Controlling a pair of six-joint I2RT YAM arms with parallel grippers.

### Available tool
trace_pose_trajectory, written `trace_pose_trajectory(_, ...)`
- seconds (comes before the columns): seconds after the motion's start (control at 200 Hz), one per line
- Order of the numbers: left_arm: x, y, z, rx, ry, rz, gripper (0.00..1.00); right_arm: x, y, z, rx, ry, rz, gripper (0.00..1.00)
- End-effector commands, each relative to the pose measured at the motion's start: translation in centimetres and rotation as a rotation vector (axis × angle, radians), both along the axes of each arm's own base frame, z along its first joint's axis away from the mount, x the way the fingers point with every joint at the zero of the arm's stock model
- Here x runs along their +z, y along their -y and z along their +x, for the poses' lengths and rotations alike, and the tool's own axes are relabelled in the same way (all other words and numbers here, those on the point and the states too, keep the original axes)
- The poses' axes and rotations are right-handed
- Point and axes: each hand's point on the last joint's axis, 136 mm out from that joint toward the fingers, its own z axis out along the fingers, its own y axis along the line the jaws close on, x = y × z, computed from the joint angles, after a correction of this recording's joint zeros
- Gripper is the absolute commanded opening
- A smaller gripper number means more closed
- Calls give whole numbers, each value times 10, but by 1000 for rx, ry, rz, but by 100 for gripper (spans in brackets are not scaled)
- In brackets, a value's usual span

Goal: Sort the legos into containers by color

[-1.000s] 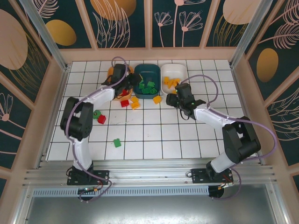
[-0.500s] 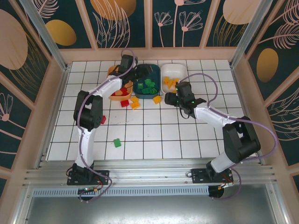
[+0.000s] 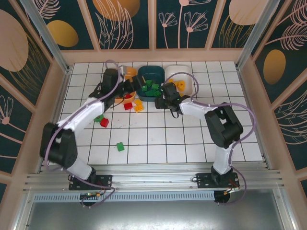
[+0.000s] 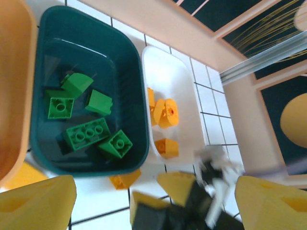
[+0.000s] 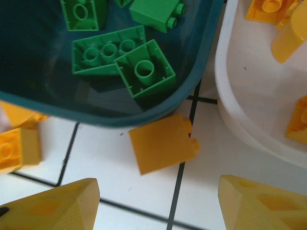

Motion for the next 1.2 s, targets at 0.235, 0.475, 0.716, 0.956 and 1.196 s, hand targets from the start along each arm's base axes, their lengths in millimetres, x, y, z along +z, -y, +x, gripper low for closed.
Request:
trace_pose_trajectory(0.235, -27, -46, -69, 108, 8, -35, 91, -27, -7, 21, 12, -10, -114, 66)
trace_pose_trajectory(0.475, -33, -53, -79, 123, 6, -13, 92, -40, -23, 20, 28, 8, -130, 60)
trace_pose_trajectory(0.716, -34, -56, -79, 128, 3, 0, 92, -40, -25, 12, 15, 19, -137, 39)
trace_pose_trajectory(0.956, -46, -57, -82, 133, -22, 1, 92, 6, -24, -13, 9, 83, -56, 29)
trace_pose_trajectory(1.196, -88, -74, -99, 217, -124, 16, 91, 75, 14, 5, -86, 165, 60, 28)
